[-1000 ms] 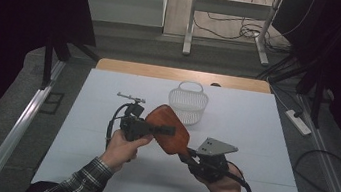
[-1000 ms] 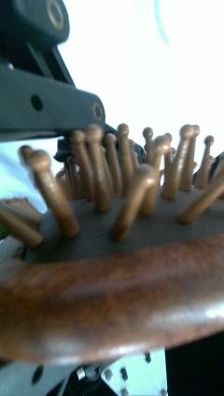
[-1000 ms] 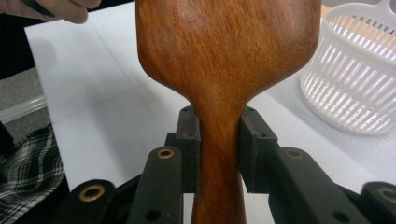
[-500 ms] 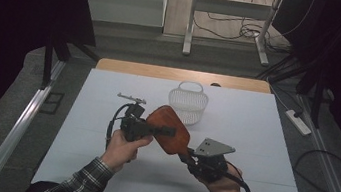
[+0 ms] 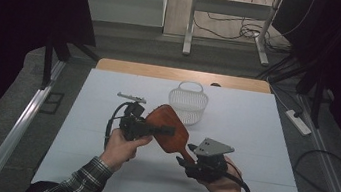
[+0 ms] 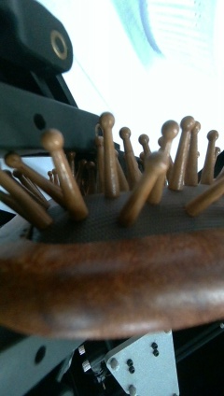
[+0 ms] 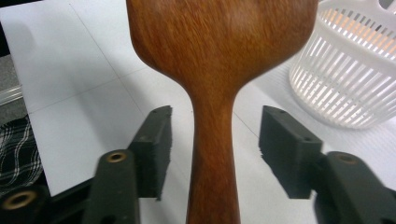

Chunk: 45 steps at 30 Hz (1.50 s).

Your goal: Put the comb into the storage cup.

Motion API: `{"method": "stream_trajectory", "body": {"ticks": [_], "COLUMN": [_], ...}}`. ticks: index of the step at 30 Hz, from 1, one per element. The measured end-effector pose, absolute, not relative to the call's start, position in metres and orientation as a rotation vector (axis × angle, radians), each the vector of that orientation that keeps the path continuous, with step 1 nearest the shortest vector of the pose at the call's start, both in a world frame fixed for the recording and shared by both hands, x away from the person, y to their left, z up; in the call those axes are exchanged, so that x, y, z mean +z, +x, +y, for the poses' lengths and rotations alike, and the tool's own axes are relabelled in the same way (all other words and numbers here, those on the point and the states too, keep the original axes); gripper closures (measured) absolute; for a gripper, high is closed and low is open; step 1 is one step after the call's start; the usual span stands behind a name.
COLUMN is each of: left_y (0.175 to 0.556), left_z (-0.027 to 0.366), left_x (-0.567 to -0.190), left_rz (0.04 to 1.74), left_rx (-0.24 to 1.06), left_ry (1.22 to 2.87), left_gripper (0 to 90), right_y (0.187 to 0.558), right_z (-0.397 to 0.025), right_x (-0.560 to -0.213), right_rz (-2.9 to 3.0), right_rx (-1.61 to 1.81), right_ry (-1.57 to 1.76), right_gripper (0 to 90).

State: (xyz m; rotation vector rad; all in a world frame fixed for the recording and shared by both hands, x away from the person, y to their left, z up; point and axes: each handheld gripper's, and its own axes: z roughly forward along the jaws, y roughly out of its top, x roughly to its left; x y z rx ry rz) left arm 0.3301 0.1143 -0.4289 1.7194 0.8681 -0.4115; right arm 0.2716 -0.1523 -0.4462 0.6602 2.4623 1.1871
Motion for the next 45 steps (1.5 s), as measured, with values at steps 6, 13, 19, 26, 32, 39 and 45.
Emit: {"method": "stream_trajectory", "body": {"ticks": [6,13,19,26,32,39,45], "left_y": [0.33,0.328,0.329,0.331,0.334,0.339,0.344], "left_z": [0.117,0.118,0.119,0.12,0.123,0.127,0.13], "left_x": [-0.423,-0.414,-0.406,-0.399,-0.391,-0.386,-0.382], "left_rz": [0.862,0.843,0.832,0.827,0.826,0.834,0.841], "left_rx": [-0.371,-0.326,-0.279,-0.241,-0.208,-0.184,-0.166], "left_ry": [1.743,1.767,1.791,1.806,1.81,1.809,1.808], "left_gripper": [59.1,59.0,58.9,58.8,58.7,58.6,58.6], "right_y": [0.273,0.275,0.278,0.281,0.282,0.285,0.285], "right_z": [-0.154,-0.156,-0.162,-0.169,-0.177,-0.188,-0.196], "right_x": [-0.447,-0.447,-0.446,-0.449,-0.448,-0.453,-0.454], "right_rz": [2.496,2.516,2.532,2.542,2.537,2.546,2.559], "right_rx": [1.167,1.165,1.144,1.091,1.11,1.112,1.102], "right_ry": [0.697,0.728,0.775,0.78,0.792,0.817,0.826], "right_gripper": [32.2,22.3,15.4,8.7,3.5,0.0,0.0]}}
